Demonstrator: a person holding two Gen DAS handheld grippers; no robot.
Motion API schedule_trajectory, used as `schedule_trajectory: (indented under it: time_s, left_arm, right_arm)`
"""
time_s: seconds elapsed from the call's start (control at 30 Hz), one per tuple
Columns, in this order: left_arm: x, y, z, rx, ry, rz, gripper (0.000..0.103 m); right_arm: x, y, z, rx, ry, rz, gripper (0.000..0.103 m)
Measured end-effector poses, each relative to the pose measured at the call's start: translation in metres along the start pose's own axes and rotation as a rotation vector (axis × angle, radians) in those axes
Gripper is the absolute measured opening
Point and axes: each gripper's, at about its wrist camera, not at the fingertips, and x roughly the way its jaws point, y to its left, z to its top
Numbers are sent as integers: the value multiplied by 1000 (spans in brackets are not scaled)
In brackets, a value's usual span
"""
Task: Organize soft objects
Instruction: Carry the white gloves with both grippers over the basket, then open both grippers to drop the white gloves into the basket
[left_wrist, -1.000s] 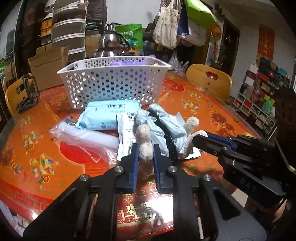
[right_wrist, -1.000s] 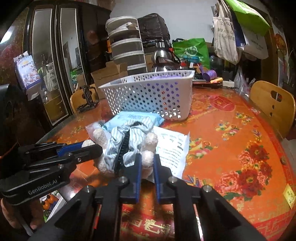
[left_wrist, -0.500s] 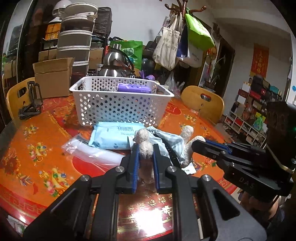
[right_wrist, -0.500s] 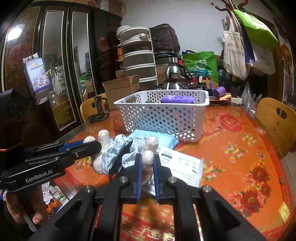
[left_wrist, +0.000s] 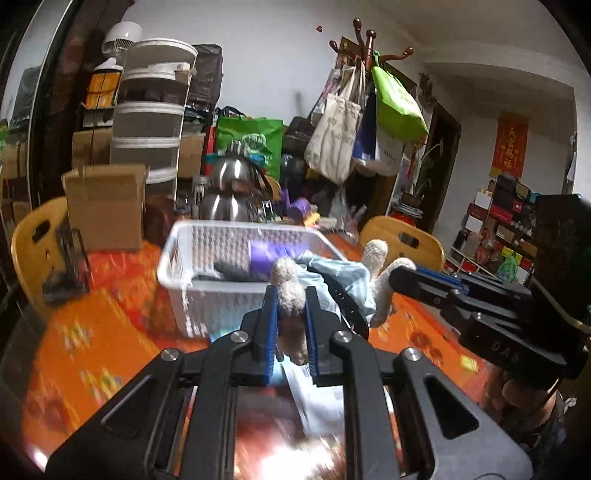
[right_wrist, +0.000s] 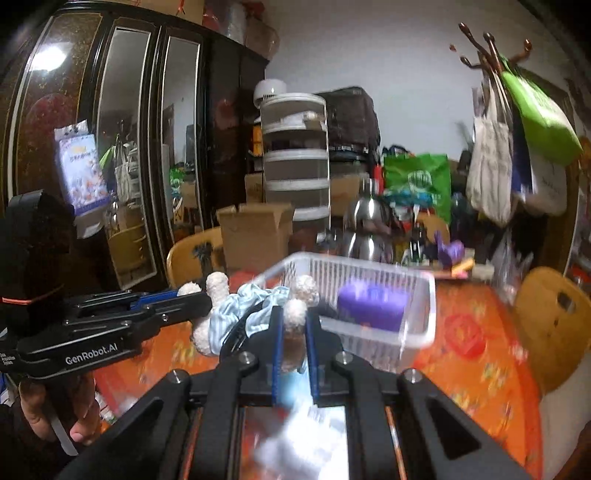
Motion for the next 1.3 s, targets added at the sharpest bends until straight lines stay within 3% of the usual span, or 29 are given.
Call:
schedule_trajectory:
  time_s: [0.2, 0.37, 0.53, 0.7, 0.77, 0.87, 0.9, 0.93, 1.0, 1.3]
  left_arm:
    - [52, 34, 76, 7, 26, 37, 12]
    - [119, 64, 117, 4, 97, 81, 12]
    - [189, 91, 129, 0, 190, 144, 12]
    - [221, 110, 116, -27, 213, 179, 13]
    - [227, 116, 109, -42, 223, 187, 18]
    - [240, 128, 97, -51, 251, 239, 73]
    - [242, 133, 93, -60, 255, 268, 77]
    - [241, 137, 89, -64, 246, 278, 77]
    - [239, 143, 83, -67, 230, 275, 77]
    - [231, 141, 70, -56, 235, 268, 78]
  right_arm:
    - [70, -23, 56, 11, 41, -11, 10]
    - [132, -42, 69, 18, 92, -37, 10]
    - [184, -49, 61, -5, 140, -56, 10]
    - [211, -47, 47, -32, 165, -55, 9]
    - [218, -48, 41, -39, 165, -51, 10]
    - [227, -55, 33, -4, 207, -62, 27]
    - [227, -60, 30, 12, 214, -66, 38]
    - [226, -64, 28, 23, 221, -72, 52]
    - [220, -71, 24, 31, 212, -101, 65]
    - [208, -84, 12, 57, 238, -113, 70]
